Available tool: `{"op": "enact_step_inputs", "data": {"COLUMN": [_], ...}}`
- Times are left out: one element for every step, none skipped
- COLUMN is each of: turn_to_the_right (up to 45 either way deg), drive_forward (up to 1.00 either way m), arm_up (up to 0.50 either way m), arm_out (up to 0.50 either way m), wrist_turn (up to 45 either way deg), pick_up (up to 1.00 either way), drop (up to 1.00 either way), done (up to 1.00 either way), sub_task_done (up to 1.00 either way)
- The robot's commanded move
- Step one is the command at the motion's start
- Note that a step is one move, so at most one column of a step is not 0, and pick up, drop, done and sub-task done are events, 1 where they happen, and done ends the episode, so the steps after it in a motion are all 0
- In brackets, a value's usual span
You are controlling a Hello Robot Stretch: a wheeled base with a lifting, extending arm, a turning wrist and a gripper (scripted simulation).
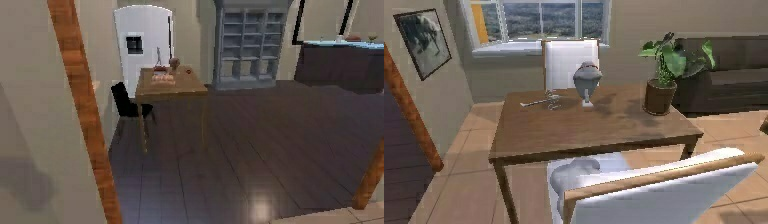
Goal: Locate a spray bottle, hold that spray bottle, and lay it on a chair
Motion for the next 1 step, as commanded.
{"op": "enact_step_inputs", "data": {"turn_to_the_right": [-6.0], "drive_forward": [0.00], "arm_up": [0.00], "arm_out": [0.00], "wrist_turn": [0.0], "pick_up": [0.00], "drop": [0.00], "done": [0.00], "sub_task_done": [0.00]}}
